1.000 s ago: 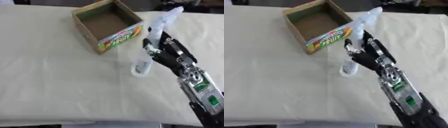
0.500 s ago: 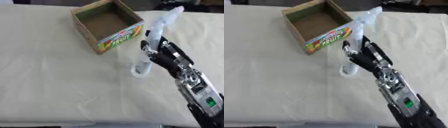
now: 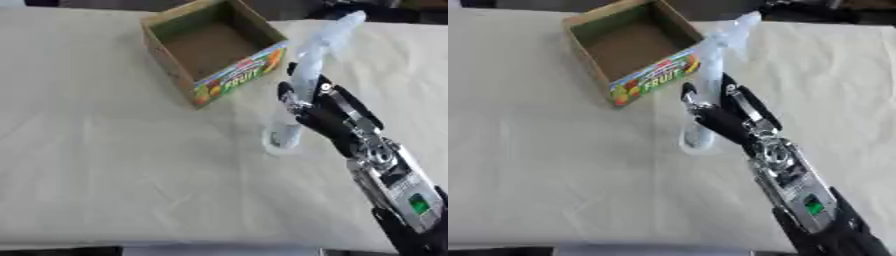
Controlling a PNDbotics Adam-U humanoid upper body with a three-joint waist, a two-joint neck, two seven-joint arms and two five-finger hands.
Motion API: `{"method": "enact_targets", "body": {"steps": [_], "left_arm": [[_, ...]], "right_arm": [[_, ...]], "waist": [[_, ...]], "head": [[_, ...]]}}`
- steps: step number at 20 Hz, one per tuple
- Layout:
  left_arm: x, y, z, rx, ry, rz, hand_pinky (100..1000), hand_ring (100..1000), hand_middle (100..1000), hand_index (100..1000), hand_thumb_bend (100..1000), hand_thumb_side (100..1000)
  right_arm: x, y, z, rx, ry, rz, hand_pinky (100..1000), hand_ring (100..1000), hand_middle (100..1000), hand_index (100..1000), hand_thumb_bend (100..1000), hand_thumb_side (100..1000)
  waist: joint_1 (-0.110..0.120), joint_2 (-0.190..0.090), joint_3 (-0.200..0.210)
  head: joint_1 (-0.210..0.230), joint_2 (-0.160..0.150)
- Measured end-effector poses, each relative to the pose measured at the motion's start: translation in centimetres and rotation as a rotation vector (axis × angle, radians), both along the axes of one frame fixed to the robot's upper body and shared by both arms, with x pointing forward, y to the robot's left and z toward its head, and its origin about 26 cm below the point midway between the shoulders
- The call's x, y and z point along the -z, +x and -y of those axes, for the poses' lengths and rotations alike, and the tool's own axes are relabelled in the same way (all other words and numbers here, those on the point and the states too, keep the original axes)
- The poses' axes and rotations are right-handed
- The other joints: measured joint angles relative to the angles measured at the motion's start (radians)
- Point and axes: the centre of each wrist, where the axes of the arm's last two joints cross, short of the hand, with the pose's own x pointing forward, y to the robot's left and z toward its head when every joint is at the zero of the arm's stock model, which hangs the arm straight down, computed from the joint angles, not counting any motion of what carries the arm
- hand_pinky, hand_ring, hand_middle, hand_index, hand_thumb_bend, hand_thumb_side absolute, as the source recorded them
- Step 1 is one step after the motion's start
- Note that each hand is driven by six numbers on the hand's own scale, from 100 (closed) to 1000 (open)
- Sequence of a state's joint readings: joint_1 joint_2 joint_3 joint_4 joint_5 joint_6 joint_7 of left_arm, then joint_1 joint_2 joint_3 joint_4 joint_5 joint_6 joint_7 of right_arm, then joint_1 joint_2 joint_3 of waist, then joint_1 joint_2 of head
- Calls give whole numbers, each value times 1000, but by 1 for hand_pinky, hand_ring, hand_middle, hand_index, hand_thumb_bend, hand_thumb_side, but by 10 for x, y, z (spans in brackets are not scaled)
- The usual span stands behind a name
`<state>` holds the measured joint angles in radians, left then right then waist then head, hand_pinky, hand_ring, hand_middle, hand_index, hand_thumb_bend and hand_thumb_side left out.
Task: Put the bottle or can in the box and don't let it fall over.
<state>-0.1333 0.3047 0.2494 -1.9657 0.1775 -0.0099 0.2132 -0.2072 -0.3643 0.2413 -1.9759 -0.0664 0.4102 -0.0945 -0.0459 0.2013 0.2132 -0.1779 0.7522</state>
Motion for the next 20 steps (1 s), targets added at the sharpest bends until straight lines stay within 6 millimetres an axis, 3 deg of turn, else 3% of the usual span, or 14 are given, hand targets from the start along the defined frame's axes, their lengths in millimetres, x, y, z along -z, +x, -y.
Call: {"method": "enact_targets", "body": {"steps": [12, 20], "left_arm": [[1, 0, 1, 5, -8, -3, 1000, 644, 720, 736, 503, 357], [0, 1, 2, 10, -5, 0, 1000, 645, 721, 736, 501, 358]], "right_arm": [[1, 0, -3, 31, -36, -27, 1000, 1000, 1000, 1000, 100, 475], [13, 5, -5, 20, -45, -63, 1000, 1000, 1000, 1000, 100, 522]], "waist": [[0, 10, 3], [0, 12, 8]], "head": [[-2, -8], [-4, -16]]}}
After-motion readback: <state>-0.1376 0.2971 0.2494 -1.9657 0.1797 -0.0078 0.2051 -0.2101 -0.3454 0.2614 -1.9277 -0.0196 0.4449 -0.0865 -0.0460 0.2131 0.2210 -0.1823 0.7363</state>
